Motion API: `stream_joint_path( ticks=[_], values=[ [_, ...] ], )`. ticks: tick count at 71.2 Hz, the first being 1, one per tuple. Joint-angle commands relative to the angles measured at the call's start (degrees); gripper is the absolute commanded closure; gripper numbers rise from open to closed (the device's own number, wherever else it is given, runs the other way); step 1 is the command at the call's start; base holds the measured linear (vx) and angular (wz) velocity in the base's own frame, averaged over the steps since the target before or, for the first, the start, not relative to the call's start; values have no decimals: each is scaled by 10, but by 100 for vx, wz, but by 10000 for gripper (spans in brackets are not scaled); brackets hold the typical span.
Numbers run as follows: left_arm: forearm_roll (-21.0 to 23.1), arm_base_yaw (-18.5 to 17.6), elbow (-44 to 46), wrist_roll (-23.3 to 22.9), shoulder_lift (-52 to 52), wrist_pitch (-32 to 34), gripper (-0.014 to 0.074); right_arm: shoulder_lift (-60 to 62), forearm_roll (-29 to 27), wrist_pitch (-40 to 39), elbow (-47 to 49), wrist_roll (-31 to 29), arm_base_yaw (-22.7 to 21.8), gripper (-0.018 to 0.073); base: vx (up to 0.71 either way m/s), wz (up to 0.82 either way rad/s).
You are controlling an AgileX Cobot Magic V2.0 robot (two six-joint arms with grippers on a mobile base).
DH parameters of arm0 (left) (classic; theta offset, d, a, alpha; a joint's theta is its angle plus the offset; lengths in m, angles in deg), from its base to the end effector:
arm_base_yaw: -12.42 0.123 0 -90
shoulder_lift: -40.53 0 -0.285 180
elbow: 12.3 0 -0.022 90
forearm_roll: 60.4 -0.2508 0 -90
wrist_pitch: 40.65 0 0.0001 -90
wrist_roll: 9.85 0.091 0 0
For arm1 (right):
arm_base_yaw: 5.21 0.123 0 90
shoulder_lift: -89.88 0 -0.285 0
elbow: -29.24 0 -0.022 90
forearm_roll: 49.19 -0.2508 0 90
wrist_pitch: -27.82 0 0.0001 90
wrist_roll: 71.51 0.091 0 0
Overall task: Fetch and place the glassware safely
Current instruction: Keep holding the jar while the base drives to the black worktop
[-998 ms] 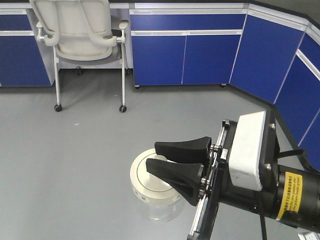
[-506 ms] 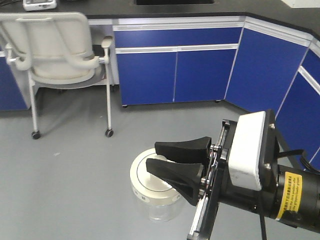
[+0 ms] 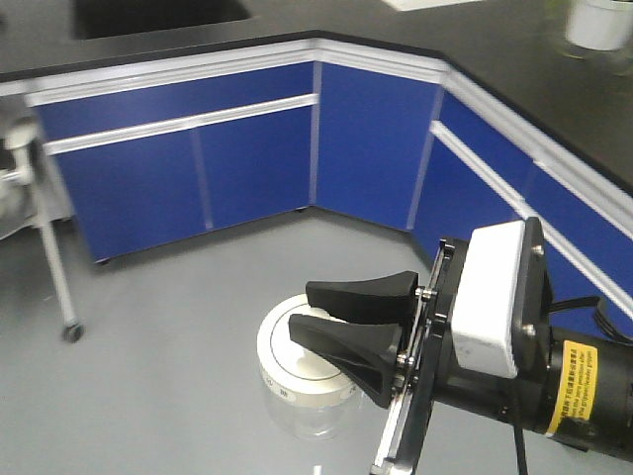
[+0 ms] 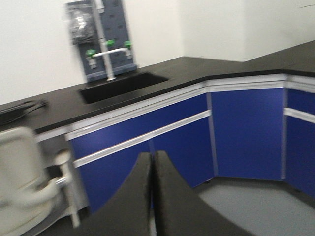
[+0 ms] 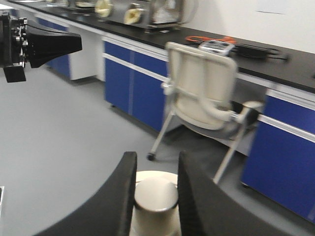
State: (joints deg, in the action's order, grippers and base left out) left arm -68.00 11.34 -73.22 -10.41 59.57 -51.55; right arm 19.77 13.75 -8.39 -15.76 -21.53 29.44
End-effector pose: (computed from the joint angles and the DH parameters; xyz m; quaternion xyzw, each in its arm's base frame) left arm 0.0647 0.0011 0.2800 0.0408 0.7106 0.0446 0.7009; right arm 0.1508 0.1623 0.2954 -0.4290 0.6046 0.3478 0.5741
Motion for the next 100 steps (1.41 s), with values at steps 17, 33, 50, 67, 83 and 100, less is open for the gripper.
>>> stream_joint_path(
  ticks=[17, 33, 50, 67, 83, 100],
  values=[
    [2, -4, 16, -5, 5, 42, 603, 12, -27, -35, 17, -3, -2, 563, 19, -75],
    [2, -4, 16, -5, 5, 42, 603, 12, -27, -35, 17, -3, -2, 563, 19, -75],
    [2, -4, 16, -5, 5, 42, 603, 12, -27, -35, 17, -3, -2, 563, 20, -76],
    [2, -4, 16, -5, 5, 42, 603, 12, -27, -35, 17, -3, -2, 563, 20, -78],
    [2, -4, 16, -5, 5, 42, 603, 12, -27, -36, 17, -3, -2, 563, 19, -76],
    [2, -4, 16, -5, 5, 42, 603, 12, -27, -37, 17, -3, -2, 563, 17, -60]
  ],
)
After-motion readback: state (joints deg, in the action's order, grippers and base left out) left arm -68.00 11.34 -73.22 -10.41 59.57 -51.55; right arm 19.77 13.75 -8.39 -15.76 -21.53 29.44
